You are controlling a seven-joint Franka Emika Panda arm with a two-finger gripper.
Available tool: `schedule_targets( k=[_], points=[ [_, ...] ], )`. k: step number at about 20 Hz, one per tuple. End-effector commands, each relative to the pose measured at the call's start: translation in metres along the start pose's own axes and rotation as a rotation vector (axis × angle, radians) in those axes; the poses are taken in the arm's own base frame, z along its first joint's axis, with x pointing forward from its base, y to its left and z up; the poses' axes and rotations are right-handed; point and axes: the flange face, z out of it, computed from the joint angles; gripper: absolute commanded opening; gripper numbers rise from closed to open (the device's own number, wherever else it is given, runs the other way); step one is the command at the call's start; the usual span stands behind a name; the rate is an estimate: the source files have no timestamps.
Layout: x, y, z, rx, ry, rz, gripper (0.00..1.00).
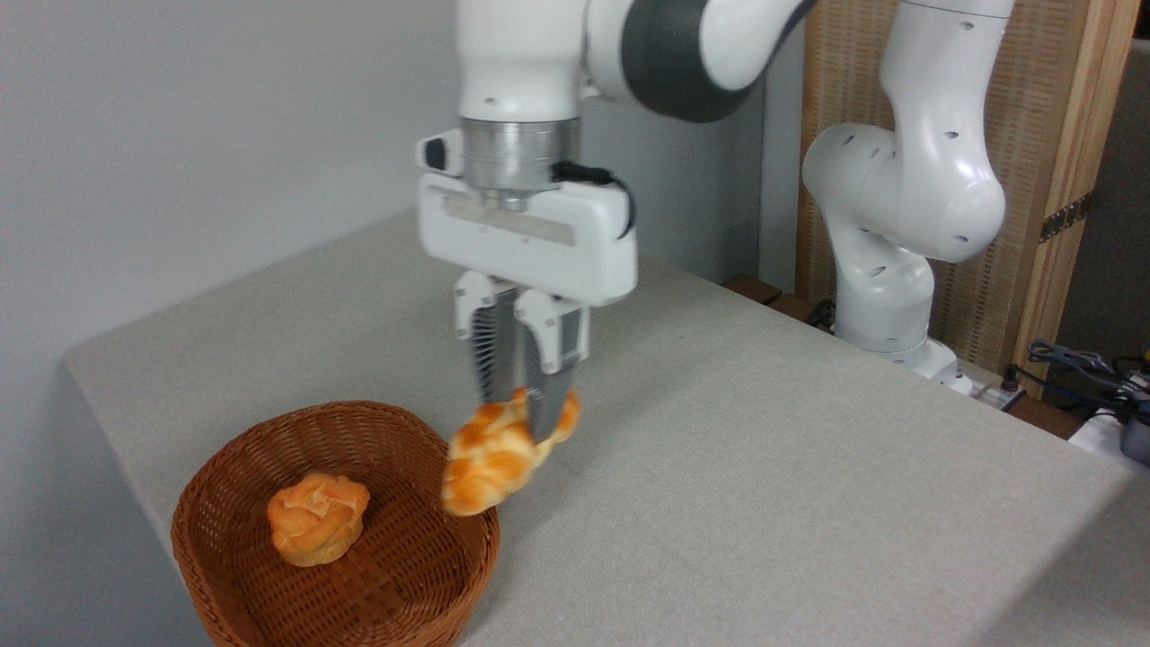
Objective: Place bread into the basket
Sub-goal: 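Lift the braided roll and carry it over the wicker basket, then lower the roll into the basket beside the bun and open the gripper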
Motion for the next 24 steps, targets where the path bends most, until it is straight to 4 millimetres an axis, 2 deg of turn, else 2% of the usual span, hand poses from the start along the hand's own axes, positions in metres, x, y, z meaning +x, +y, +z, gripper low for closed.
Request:
schedule_targets(
  k=[1,5,7,9,13,15,16,24],
  points=[
    [0.069,-0.028,0.02,-0.013,0.045,-0.027,0.38],
    [0.093,-0.037,0.03,0.018,0.08,-0.021,0.38],
    [0.106,-0.04,0.046,0.031,0.087,-0.024,0.38],
    [0.12,-0.043,0.054,0.037,0.088,-0.031,0.38],
    [0.136,-0.026,0.065,0.026,0.081,-0.021,0.39],
    [0.136,-0.025,0.066,0.023,0.077,-0.02,0.48],
    [0.135,-0.024,0.067,0.021,0.073,-0.021,0.59],
    [0.131,-0.02,0.073,-0.004,0.023,-0.004,0.86]
  ],
)
